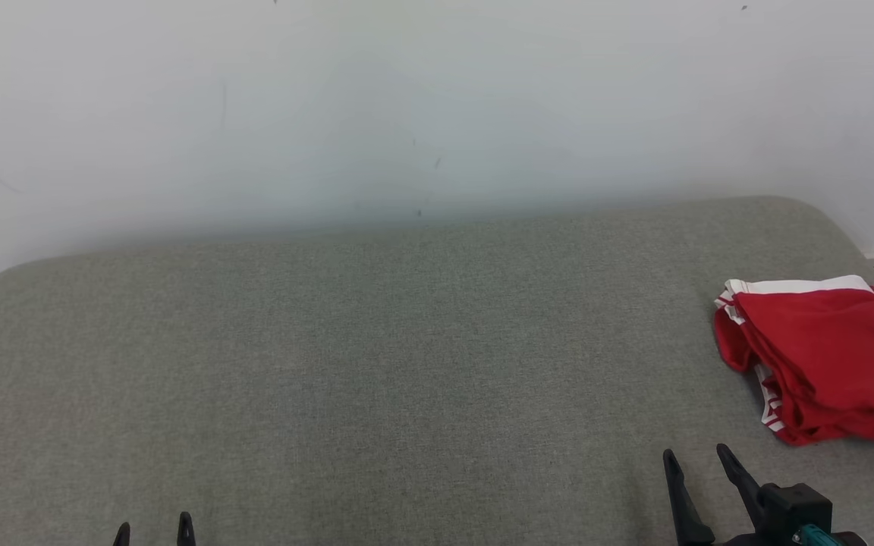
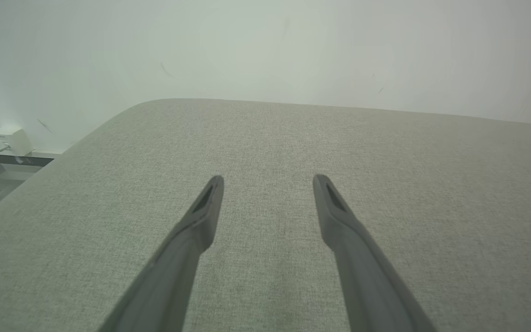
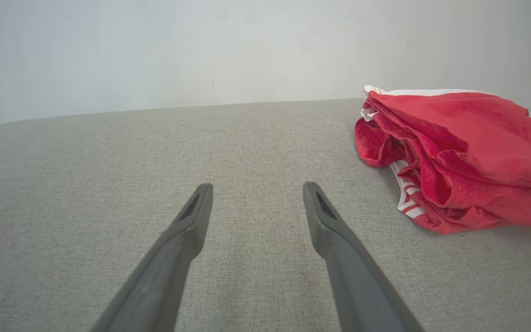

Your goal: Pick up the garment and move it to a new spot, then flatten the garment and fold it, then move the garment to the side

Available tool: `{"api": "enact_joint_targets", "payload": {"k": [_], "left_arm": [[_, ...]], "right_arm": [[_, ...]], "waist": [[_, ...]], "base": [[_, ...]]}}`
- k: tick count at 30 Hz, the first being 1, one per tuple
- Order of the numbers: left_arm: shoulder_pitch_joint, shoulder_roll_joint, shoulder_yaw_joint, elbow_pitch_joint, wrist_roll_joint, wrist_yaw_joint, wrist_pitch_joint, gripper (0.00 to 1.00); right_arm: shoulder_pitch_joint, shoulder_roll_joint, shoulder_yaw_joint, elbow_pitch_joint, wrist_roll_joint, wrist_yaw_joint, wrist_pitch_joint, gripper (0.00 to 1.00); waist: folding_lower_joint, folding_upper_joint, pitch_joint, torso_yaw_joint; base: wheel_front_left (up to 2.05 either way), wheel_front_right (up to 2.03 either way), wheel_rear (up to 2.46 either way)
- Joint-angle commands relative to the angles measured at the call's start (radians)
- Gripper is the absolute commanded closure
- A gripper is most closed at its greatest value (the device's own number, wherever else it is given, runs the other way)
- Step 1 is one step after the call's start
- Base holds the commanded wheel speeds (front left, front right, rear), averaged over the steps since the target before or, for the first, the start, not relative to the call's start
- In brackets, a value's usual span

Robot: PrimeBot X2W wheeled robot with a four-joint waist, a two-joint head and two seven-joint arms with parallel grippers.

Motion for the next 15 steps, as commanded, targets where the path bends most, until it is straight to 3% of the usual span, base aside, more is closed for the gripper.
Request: {"api": "enact_joint_targets", "payload": {"k": [1, 15], "left_arm": [[0.006, -0.003, 0.003, -0.001, 0.001, -0.003, -0.003, 0.00], [0.001, -0.004, -0.001, 0.005, -0.011, -0.004, -0.003, 0.00]], "right_arm": [[-0.008, -0.006, 0.003, -0.002, -0.005, -0.003, -0.003, 0.00], [-0.021, -0.007, 0.022, -0.017, -0.003, -0.003, -0.005, 0.00]], "waist": [[0.0000, 0.0000, 0.001, -0.004], [0.0000, 0.0000, 0.008, -0.002]], "base": [[0.00, 0.00, 0.00], [0.00, 0.00, 0.00]]}}
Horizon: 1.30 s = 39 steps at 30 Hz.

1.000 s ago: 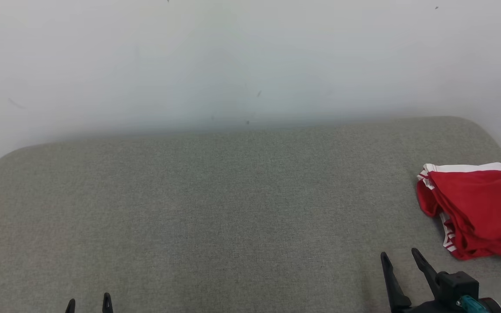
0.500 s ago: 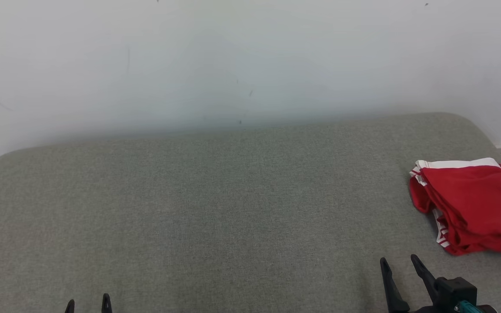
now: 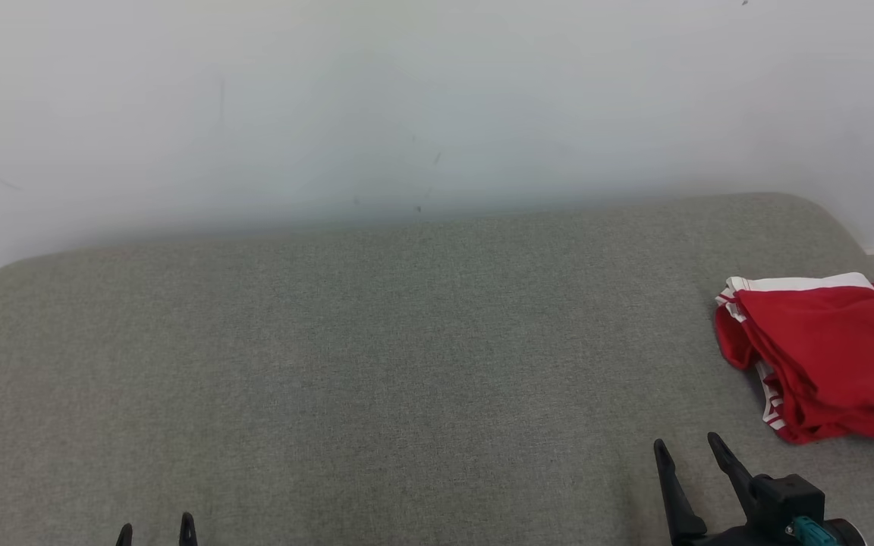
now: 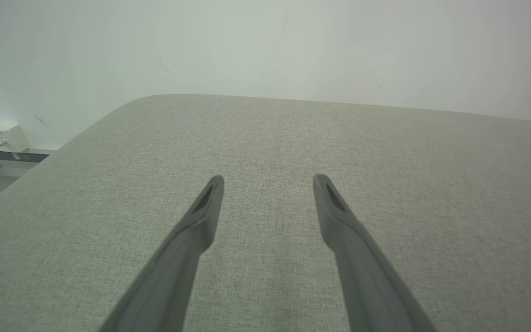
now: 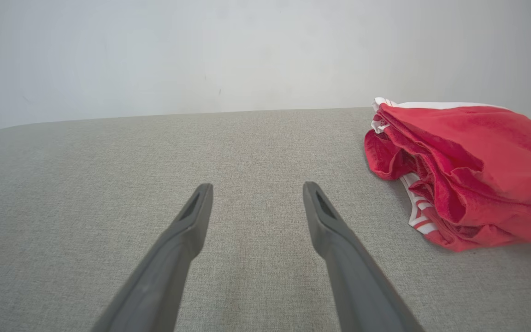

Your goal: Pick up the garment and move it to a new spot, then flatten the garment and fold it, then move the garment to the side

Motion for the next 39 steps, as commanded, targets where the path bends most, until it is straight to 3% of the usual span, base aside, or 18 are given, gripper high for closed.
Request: {"api": "enact_joint_targets", "payload": {"k": [1, 8, 9, 15, 39], "left_arm": [[0.001, -0.002, -0.002, 0.003, -0.013, -0.004, -0.003, 0.00], [0.001, -0.002, -0.003, 0.003, -0.020, -0.001, -0.003, 0.00], [0.000, -0.002, -0.004, 0.003, -0.022, -0.002, -0.003, 1.00], [0.007, -0.006, -0.002, 0.042, -0.032, 0.001, 0.009, 1.00], [-0.064, -0.004, -0.005, 0.016, -0.486, -0.013, 0.124, 1.00]], "right_arm": [[-0.006, -0.004, 0.004, -0.003, -0.001, -0.003, -0.004, 0.00], [-0.011, -0.002, 0.011, -0.008, -0.004, -0.003, 0.003, 0.00], [-0.013, -0.003, 0.014, -0.010, -0.004, -0.003, 0.006, 1.00], [0.021, 0.007, 0.011, 0.028, 0.010, 0.000, 0.010, 1.00], [-0.004, 0.026, -0.054, -0.034, 0.463, 0.000, 0.108, 1.00]], "waist": [[-0.0001, 0.0000, 0.001, 0.001], [-0.0001, 0.0000, 0.003, 0.002], [-0.0001, 0.0000, 0.004, 0.002], [-0.0001, 0.0000, 0.005, 0.002], [-0.0001, 0.0000, 0.016, 0.017]], "base": [[0.00, 0.00, 0.00], [0.00, 0.00, 0.00], [0.00, 0.00, 0.00], [0.00, 0.00, 0.00], [0.00, 0.00, 0.00]]}}
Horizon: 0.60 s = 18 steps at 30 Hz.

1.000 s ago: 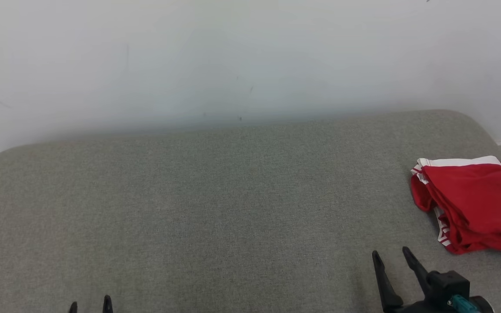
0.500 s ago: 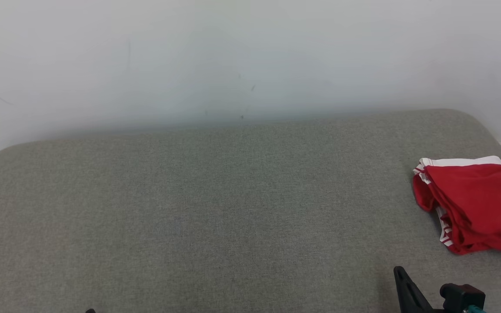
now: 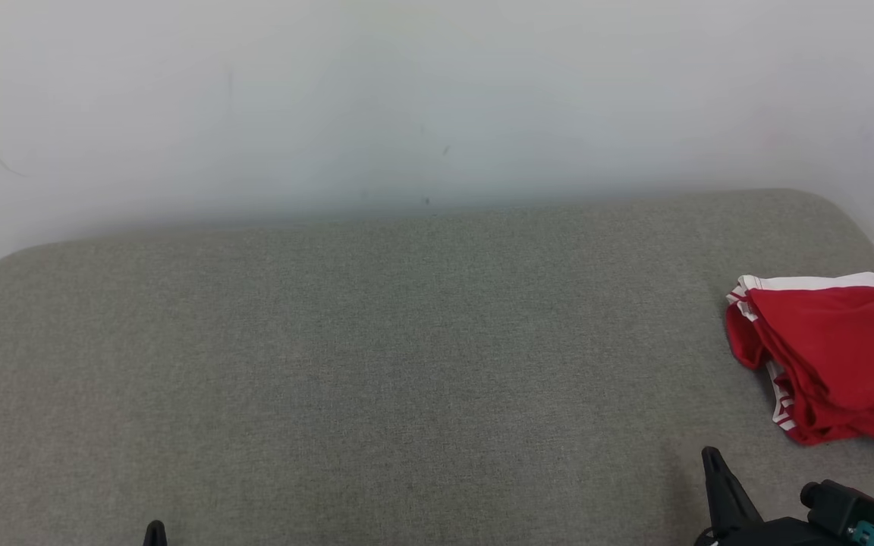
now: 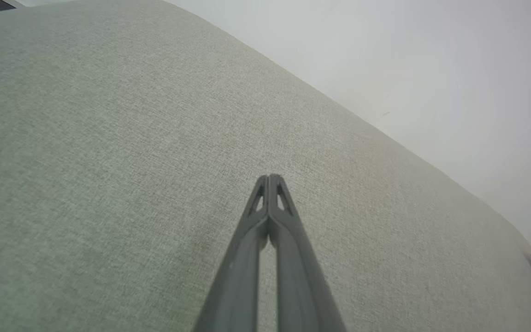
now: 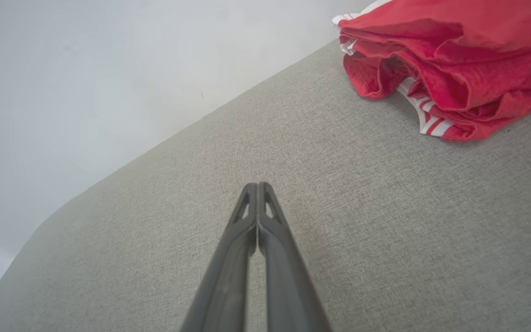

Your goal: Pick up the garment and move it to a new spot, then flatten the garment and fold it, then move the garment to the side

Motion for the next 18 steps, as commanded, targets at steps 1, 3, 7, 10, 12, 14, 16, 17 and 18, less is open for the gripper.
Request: {"api": "enact_joint_targets", "payload": {"k": [1, 3, 7, 10, 12, 14, 16, 17, 18], "left_arm": [[-0.029, 0.005, 0.001, -0.019, -0.041, -0.005, 0.008, 1.00], [-0.034, 0.006, 0.001, -0.020, -0.072, -0.006, 0.016, 1.00], [-0.044, 0.006, 0.000, -0.024, -0.131, -0.007, 0.031, 1.00], [-0.050, 0.006, 0.000, -0.026, -0.173, -0.008, 0.042, 1.00], [-0.054, 0.006, 0.000, -0.027, -0.202, -0.009, 0.049, 1.00], [-0.059, 0.006, 0.000, -0.029, -0.228, -0.010, 0.057, 1.00], [-0.061, 0.006, 0.000, -0.030, -0.241, -0.011, 0.059, 1.00], [-0.063, 0.006, 0.000, -0.030, -0.256, -0.011, 0.063, 1.00], [-0.065, 0.006, 0.000, -0.031, -0.269, -0.012, 0.066, 1.00]], "right_arm": [[-0.024, 0.001, -0.009, -0.021, 0.042, -0.001, 0.008, 1.00], [-0.026, 0.002, -0.013, -0.025, 0.073, -0.001, 0.014, 1.00], [-0.029, 0.005, -0.022, -0.032, 0.132, -0.001, 0.026, 1.00], [-0.032, 0.007, -0.028, -0.038, 0.174, -0.001, 0.035, 1.00], [-0.034, 0.008, -0.032, -0.042, 0.202, -0.001, 0.042, 1.00], [-0.035, 0.009, -0.036, -0.045, 0.229, -0.001, 0.048, 1.00], [-0.036, 0.010, -0.038, -0.047, 0.242, -0.001, 0.051, 1.00], [-0.037, 0.011, -0.040, -0.049, 0.255, -0.001, 0.053, 1.00], [-0.037, 0.011, -0.042, -0.051, 0.269, -0.001, 0.056, 1.00]], "waist": [[-0.0001, -0.0001, 0.001, 0.001], [-0.0001, -0.0001, 0.002, 0.002], [-0.0001, -0.0001, 0.003, 0.004], [-0.0001, -0.0001, 0.005, 0.006], [-0.0001, -0.0001, 0.006, 0.007], [-0.0001, -0.0001, 0.006, 0.008], [-0.0001, -0.0001, 0.007, 0.009], [-0.0001, -0.0001, 0.007, 0.009], [-0.0001, -0.0001, 0.008, 0.010]], "base": [[0.00, 0.00, 0.00], [0.00, 0.00, 0.00], [0.00, 0.00, 0.00], [0.00, 0.00, 0.00], [0.00, 0.00, 0.00], [0.00, 0.00, 0.00], [0.00, 0.00, 0.00], [0.00, 0.00, 0.00], [0.00, 0.00, 0.00]]}}
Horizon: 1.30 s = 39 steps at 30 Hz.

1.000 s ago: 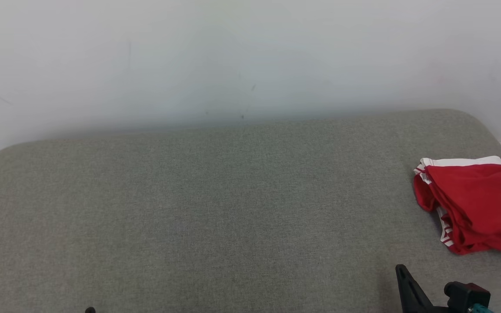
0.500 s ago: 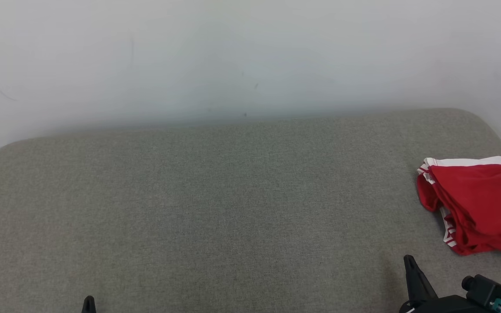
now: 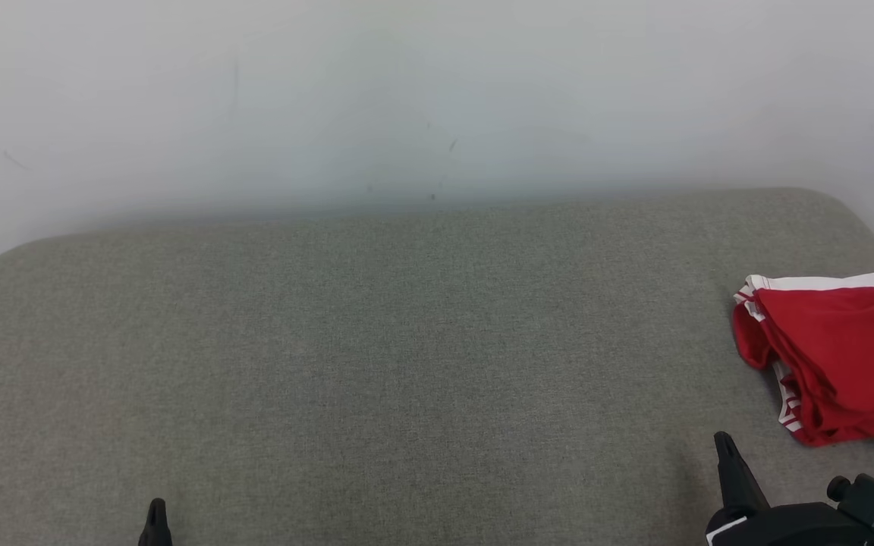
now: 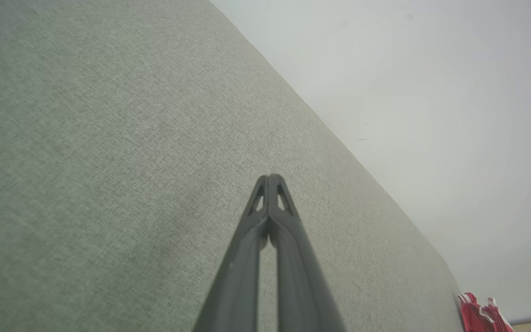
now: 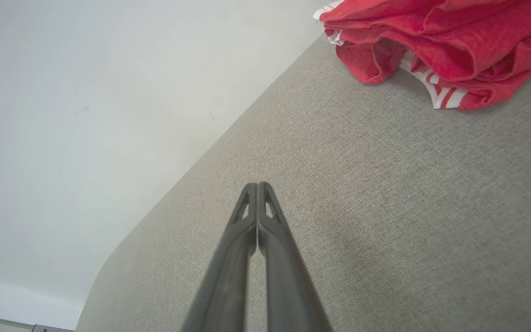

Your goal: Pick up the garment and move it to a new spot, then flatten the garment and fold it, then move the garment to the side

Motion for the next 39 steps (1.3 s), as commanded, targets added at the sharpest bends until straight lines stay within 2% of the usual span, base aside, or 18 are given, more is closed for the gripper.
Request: {"api": "enact_joint_targets", "payload": {"k": [1, 39], "left_arm": [[-0.025, 0.006, 0.001, -0.016, -0.022, -0.004, 0.003, 1.00], [-0.090, 0.007, 0.000, -0.037, -0.436, -0.018, 0.109, 1.00]], "right_arm": [[-0.023, 0.001, -0.006, -0.016, 0.027, -0.001, 0.006, 1.00], [-0.044, 0.019, -0.066, -0.068, 0.436, -0.001, 0.095, 1.00]], "waist": [[0.0000, 0.0000, 0.000, 0.000], [0.0000, 0.0000, 0.017, 0.022]], "base": [[0.00, 0.00, 0.00], [0.00, 0.00, 0.00]]}}
